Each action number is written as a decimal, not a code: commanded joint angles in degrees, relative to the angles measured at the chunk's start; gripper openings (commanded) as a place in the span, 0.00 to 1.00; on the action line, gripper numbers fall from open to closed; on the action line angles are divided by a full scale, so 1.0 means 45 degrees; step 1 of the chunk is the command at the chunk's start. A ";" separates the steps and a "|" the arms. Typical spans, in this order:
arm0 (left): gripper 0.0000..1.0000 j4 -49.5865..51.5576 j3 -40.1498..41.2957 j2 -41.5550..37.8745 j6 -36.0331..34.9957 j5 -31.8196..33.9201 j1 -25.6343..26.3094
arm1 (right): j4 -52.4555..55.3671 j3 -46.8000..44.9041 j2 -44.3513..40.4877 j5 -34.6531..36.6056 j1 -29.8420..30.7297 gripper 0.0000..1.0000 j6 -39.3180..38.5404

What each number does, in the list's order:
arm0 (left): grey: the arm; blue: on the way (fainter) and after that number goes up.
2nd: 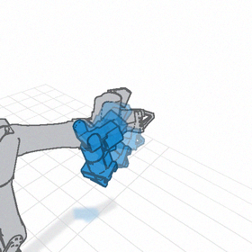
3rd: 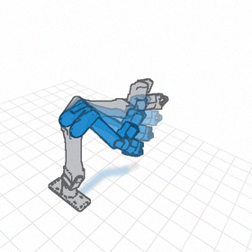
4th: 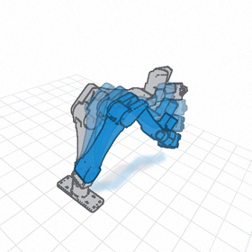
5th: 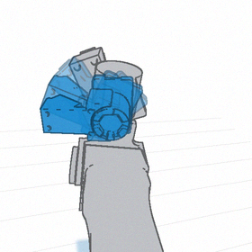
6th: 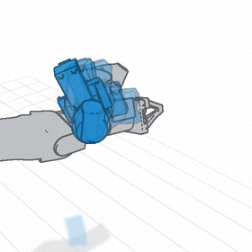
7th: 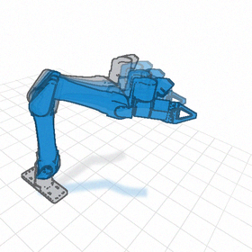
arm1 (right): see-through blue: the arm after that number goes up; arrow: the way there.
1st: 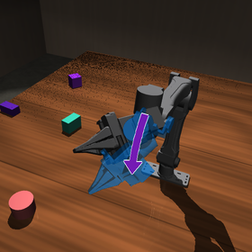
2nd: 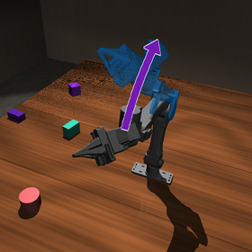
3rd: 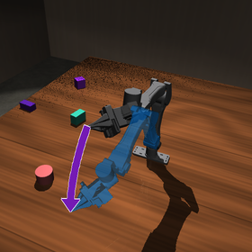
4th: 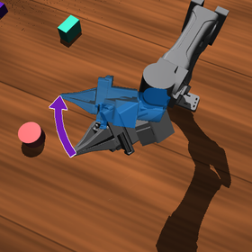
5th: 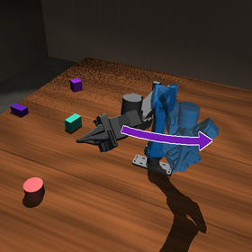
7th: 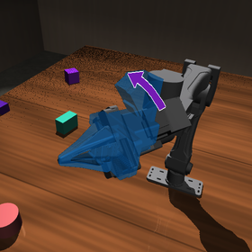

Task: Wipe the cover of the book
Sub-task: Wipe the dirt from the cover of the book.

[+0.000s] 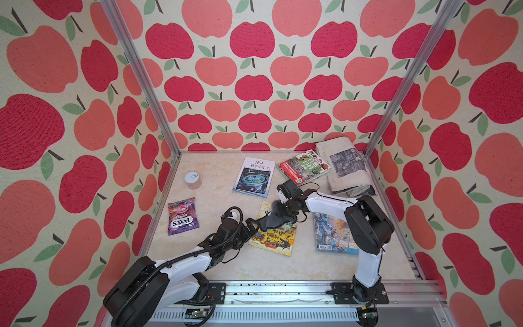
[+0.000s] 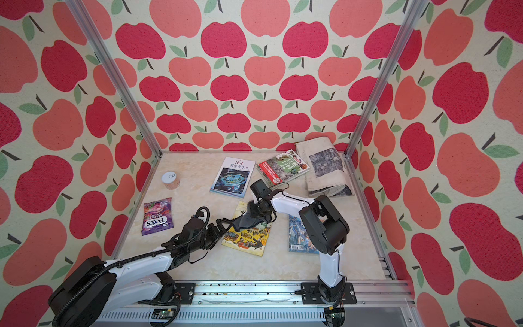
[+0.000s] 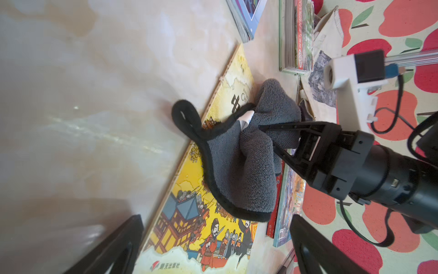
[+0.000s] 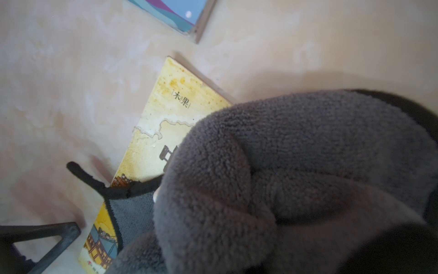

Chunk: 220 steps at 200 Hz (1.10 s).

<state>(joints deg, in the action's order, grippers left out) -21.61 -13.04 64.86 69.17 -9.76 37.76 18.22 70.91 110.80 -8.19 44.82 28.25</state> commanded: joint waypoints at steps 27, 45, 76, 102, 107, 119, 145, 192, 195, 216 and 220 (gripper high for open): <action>0.99 0.0482 0.0213 -0.0494 -0.0169 0.0331 0.0125 | 0.0288 0.1290 0.1680 -0.1364 0.0256 0.00 0.0566; 0.99 0.1322 0.0009 -0.1133 -0.0571 0.0437 0.0141 | 0.0601 0.1603 0.1698 -0.1312 0.0236 0.00 0.0357; 0.99 0.4896 -0.2013 -0.2607 -0.2604 0.1762 0.1111 | 0.0968 0.1725 0.1411 -0.1177 0.0102 0.00 0.0079; 0.94 0.5040 -0.2374 -0.2245 -0.3145 0.1706 0.1517 | 0.0982 0.1722 0.1478 -0.1381 -0.0054 0.00 0.0065; 0.83 0.4533 -0.2166 -0.2073 -0.3181 0.1430 0.1512 | 0.0971 0.1734 0.1489 -0.1447 -0.0104 0.00 0.0087; 0.41 0.3821 -0.1811 -0.1720 -0.2965 0.1163 0.1530 | 0.0971 0.1744 0.1485 -0.1484 -0.0172 0.00 0.0109; 0.00 0.3452 -0.1418 -0.1455 -0.2820 0.1721 0.2086 | 0.1111 0.1885 0.1373 -0.1506 -0.0233 0.00 0.0018; 0.00 0.6012 -0.2211 -0.0625 -0.3013 0.1988 0.2851 | 0.2135 0.2873 0.1517 -0.0986 -0.0213 0.00 -0.0685; 0.00 0.6044 -0.2192 -0.0624 -0.2976 0.1992 0.2875 | 0.2181 0.2945 0.1559 -0.0975 -0.0213 0.00 -0.0706; 0.00 0.5979 -0.1973 0.0102 -0.2783 0.2107 0.2918 | 0.2294 0.3391 0.1841 -0.1137 -0.0165 0.00 -0.0682; 0.00 0.5956 -0.1948 0.0240 -0.2749 0.2138 0.2918 | 0.2316 0.3489 0.1898 -0.1166 -0.0124 0.00 -0.0672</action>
<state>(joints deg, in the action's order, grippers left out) 1.50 -21.39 63.16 56.88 -2.13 50.52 25.36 83.68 117.16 -13.80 44.23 26.65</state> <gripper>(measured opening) 0.049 0.133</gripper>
